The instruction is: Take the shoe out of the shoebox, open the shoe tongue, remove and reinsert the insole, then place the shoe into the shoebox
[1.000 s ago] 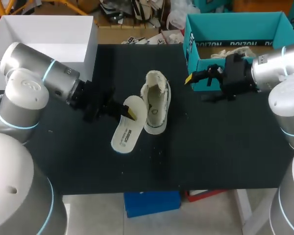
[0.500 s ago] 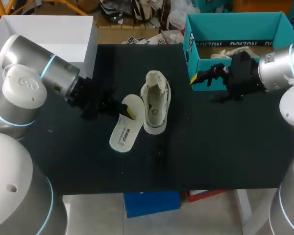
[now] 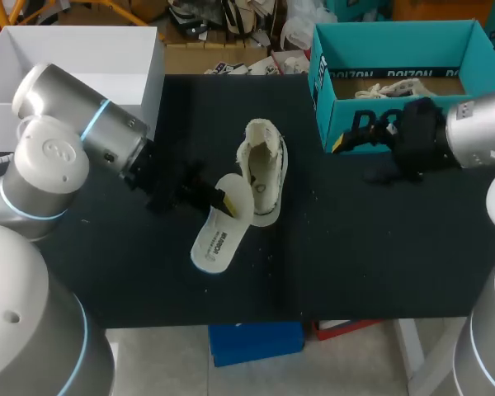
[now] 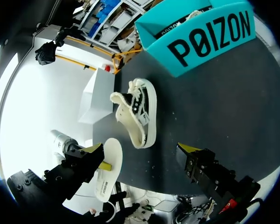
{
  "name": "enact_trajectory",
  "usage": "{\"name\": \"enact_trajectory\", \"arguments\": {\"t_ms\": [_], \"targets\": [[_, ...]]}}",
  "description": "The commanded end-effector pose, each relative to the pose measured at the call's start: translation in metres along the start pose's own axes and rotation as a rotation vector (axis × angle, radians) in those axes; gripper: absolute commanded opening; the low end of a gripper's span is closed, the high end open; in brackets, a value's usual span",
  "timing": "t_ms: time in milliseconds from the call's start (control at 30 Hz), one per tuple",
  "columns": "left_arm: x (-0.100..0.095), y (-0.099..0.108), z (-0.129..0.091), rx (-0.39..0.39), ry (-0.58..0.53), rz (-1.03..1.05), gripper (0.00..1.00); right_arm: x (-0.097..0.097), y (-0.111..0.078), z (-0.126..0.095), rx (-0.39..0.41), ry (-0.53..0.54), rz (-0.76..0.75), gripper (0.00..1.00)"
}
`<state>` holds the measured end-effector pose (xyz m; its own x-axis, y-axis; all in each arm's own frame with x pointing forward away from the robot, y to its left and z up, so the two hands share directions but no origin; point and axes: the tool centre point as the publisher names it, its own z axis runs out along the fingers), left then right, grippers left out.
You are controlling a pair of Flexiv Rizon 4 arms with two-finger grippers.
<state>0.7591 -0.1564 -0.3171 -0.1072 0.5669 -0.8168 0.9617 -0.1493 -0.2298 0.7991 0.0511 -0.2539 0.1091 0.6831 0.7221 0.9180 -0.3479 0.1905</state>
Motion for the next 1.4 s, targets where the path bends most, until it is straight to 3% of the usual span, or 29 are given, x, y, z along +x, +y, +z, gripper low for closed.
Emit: {"name": "enact_trajectory", "arguments": {"t_ms": [33, 300, 467, 1000, 1400], "targets": [[0.0, -0.001, 0.013, 0.007, 0.018, -0.03, 0.0, -0.002, -0.016, -0.028, -0.023, 0.007, -0.022, 1.0], [0.004, -0.003, 0.016, 0.001, 0.083, -0.088, 0.0, -0.002, -0.016, -0.028, -0.023, 0.007, -0.022, 1.0], [0.007, 0.01, 0.013, -0.002, 0.092, -0.108, 0.0, -0.002, -0.016, -0.028, -0.023, 0.007, -0.022, 1.0], [0.002, 0.059, 0.031, 0.136, 0.056, -0.102, 0.0, -0.002, -0.016, -0.028, -0.023, 0.007, -0.022, 1.0], [0.004, 0.081, 0.038, 0.151, 0.085, -0.134, 0.0, -0.002, -0.016, -0.028, -0.023, 0.007, -0.022, 1.0]]}}
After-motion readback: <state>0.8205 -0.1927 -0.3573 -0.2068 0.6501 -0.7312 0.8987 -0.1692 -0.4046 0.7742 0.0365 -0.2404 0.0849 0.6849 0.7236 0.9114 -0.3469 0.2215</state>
